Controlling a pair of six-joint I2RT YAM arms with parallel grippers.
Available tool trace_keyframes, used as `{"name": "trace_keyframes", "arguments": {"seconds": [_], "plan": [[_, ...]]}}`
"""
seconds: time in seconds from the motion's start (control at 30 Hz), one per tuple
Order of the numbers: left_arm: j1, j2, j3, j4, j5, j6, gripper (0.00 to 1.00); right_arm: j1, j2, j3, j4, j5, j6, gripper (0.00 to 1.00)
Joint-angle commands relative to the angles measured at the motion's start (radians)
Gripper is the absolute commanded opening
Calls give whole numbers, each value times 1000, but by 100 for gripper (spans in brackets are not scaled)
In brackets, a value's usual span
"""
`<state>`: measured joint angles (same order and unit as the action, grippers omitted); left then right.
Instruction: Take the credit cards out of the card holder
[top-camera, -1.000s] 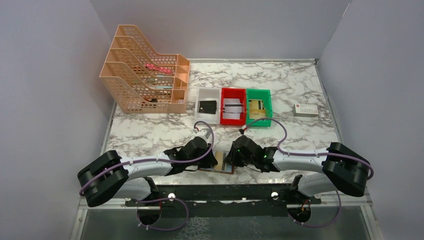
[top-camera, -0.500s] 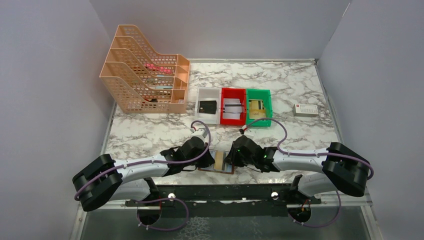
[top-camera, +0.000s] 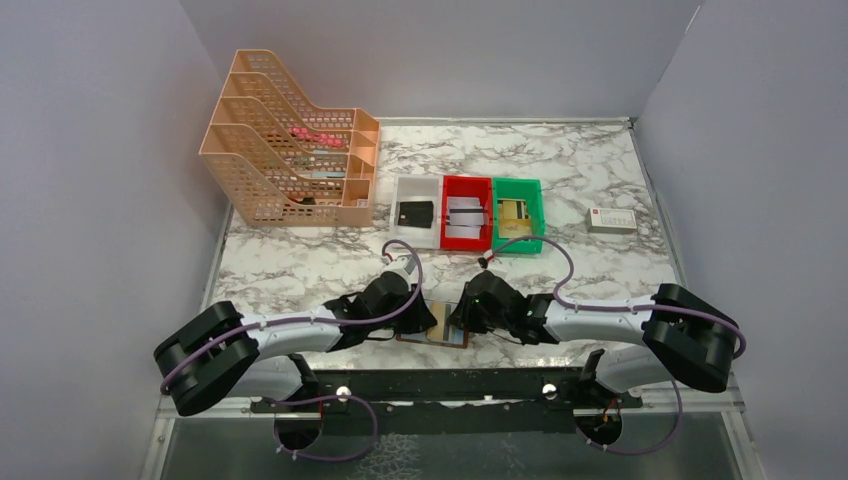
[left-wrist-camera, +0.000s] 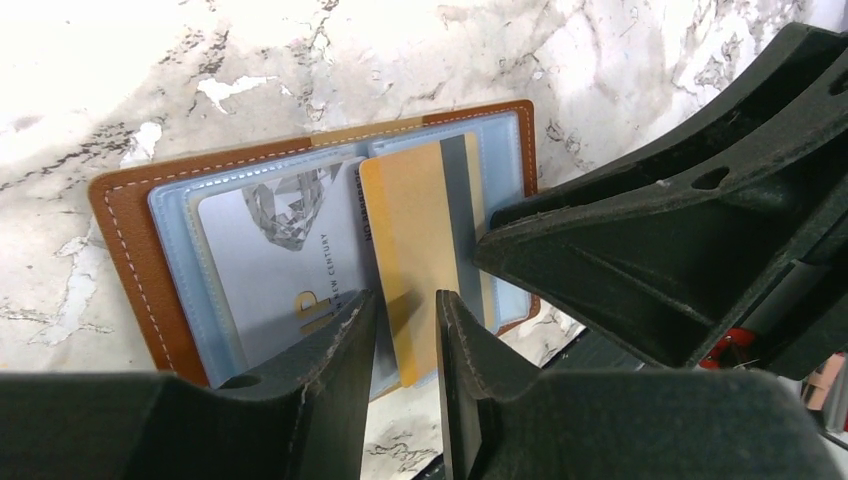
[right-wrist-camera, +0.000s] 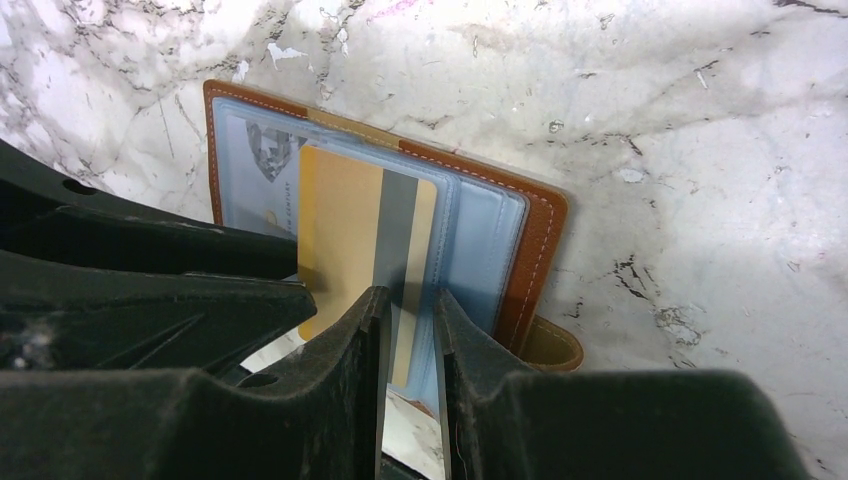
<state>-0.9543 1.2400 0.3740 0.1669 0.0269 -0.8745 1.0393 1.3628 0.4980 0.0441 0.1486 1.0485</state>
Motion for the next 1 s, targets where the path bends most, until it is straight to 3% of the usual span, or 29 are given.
{"name": "trace_keyframes", "arguments": {"seconds": [0.0,0.27,0.43,0.97], "plan": [[8,24,-69,112,55,-55,30,1,34,-36,-52,23,-1,27],[11,-31,-99,104,19,-81,13,0,40,-32,-62,34,4,27],[13,-71,-99,71,-10,-70,2,1,39,-31,-70,39,1,21],[27,-136,-70,-58,-46,-4,1,0,40,-36,-82,60,5,11]]}}
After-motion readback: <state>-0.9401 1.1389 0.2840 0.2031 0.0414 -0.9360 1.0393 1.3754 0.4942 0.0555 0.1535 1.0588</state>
